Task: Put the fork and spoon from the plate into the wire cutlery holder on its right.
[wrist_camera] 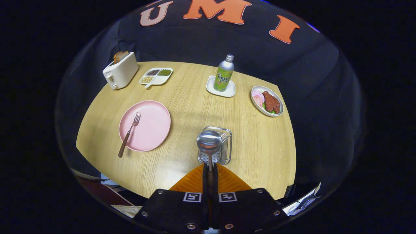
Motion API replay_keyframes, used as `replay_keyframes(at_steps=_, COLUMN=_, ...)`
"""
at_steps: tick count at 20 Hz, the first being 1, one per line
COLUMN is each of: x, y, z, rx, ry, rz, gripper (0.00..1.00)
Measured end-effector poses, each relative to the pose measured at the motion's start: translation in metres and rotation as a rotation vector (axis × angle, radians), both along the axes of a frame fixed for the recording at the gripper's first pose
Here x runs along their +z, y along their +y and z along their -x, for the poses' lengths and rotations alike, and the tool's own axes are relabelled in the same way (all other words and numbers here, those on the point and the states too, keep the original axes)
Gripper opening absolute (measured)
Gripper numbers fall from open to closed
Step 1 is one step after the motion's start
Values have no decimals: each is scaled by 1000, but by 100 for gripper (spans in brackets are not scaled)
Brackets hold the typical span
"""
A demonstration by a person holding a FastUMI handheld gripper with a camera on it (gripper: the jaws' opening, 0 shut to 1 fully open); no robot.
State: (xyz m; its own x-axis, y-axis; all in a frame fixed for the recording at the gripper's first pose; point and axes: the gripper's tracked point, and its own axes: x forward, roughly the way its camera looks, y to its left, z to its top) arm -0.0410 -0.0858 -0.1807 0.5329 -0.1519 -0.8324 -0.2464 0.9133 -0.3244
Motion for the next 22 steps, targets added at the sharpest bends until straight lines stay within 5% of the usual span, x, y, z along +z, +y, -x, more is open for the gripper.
replay_keyframes(at_steps=22, x=-71, y=-18, z=-48, rx=38, ry=458, rz=110, gripper=5)
